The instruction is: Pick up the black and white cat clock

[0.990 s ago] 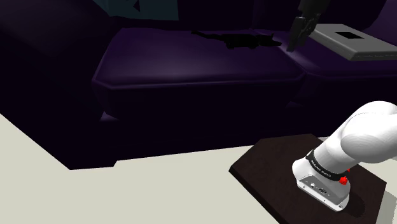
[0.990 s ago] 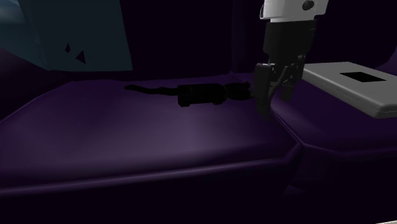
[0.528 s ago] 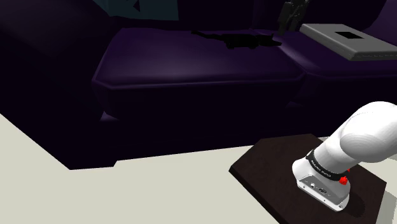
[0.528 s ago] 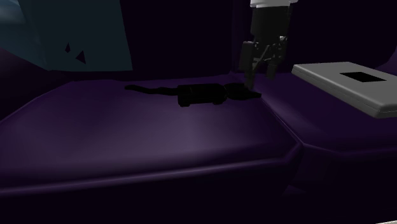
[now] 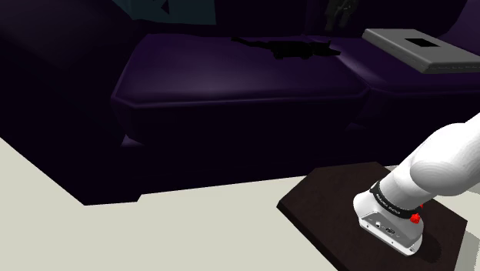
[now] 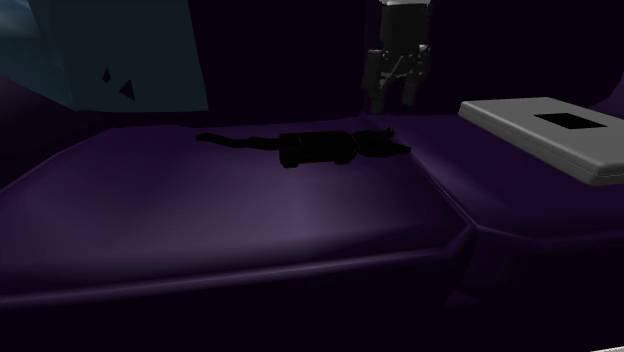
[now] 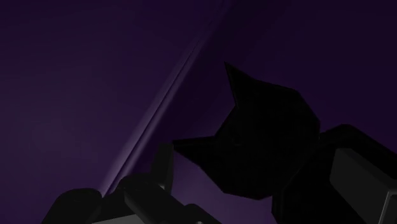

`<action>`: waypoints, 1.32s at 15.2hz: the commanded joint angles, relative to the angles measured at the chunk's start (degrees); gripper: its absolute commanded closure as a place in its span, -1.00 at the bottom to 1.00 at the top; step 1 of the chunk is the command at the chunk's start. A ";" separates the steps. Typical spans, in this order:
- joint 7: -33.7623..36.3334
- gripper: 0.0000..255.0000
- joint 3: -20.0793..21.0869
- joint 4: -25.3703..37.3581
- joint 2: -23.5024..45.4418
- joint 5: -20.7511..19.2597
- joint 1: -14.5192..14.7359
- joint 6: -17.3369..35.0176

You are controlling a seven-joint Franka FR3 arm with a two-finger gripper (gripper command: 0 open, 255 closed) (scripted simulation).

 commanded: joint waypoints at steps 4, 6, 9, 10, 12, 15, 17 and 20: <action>0.00 -1.00 -0.11 -4.20 -0.55 -0.13 -0.10 3.74; 0.04 -1.00 -0.12 -5.68 -0.79 -0.18 -0.12 4.98; 0.12 1.00 -0.07 -5.75 -0.82 -0.17 -0.09 5.02; 0.14 1.00 -0.06 -5.76 -0.84 -0.17 -0.08 5.02; 0.14 1.00 -0.06 -5.75 -0.83 -0.17 -0.08 5.01; 0.14 1.00 -0.06 -5.74 -0.83 -0.17 -0.08 5.01; 0.04 1.00 -0.12 -5.66 -0.78 -0.18 -0.12 4.98; -0.04 1.00 -0.11 -2.84 -0.32 -0.09 -0.09 2.62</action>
